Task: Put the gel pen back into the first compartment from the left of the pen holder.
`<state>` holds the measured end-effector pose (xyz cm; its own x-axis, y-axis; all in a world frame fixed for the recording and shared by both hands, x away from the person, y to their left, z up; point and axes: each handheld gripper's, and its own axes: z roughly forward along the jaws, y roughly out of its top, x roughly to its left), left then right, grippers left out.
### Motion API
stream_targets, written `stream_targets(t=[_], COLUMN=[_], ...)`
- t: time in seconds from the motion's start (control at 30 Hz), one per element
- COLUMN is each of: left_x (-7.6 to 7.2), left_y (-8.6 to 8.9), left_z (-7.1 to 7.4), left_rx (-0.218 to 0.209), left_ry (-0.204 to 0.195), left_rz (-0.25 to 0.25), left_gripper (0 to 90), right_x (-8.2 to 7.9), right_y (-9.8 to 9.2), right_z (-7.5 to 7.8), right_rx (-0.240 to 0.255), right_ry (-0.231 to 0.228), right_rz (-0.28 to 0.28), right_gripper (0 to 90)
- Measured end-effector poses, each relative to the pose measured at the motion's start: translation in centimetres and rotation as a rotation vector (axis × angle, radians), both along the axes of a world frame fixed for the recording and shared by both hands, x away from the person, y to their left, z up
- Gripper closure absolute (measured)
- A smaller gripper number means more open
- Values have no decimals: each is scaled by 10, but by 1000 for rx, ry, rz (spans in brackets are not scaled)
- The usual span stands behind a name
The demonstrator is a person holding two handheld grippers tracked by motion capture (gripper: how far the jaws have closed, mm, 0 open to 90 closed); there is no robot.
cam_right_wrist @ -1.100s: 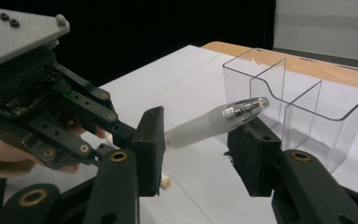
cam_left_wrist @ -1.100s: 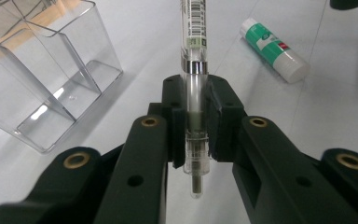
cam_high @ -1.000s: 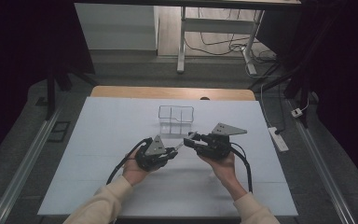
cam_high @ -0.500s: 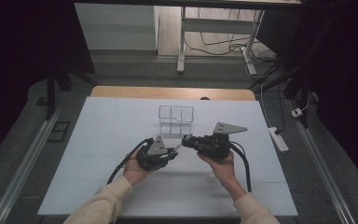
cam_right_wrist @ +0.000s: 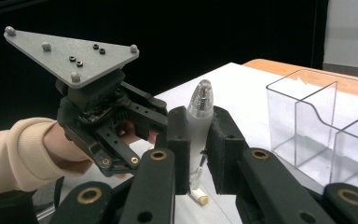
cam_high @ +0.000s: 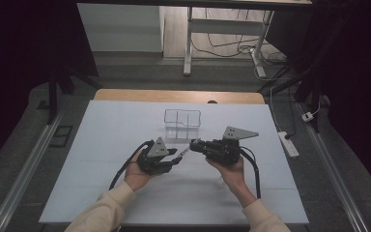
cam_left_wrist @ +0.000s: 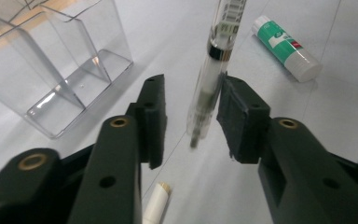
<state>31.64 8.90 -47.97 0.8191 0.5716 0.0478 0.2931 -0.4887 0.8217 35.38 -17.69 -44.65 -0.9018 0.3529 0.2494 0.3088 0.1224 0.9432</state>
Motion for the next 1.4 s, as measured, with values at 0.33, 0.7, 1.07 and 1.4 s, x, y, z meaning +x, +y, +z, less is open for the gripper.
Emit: stream_targets(t=[0.33, 0.7, 1.07, 1.4], left_x=[-13, -29, -41, -51], left_y=[26, 64, 100, 126], left_z=[4, -5, -15, -23], left_rx=[-4, 6, -7, -28], left_ry=[14, 45, 80, 109], left_rz=[38, 106, 189, 236], left_gripper=[494, 450, 414, 399], right_x=[2, 4, 6, 8], right_y=[-6, -12, -17, -16], right_z=[3, 7, 11, 12], right_rx=[6, 14, 26, 27], right_ry=[-11, -23, -31, -37], right_rz=[-27, -55, -73, -76], right_gripper=[788, 788, 788, 788])
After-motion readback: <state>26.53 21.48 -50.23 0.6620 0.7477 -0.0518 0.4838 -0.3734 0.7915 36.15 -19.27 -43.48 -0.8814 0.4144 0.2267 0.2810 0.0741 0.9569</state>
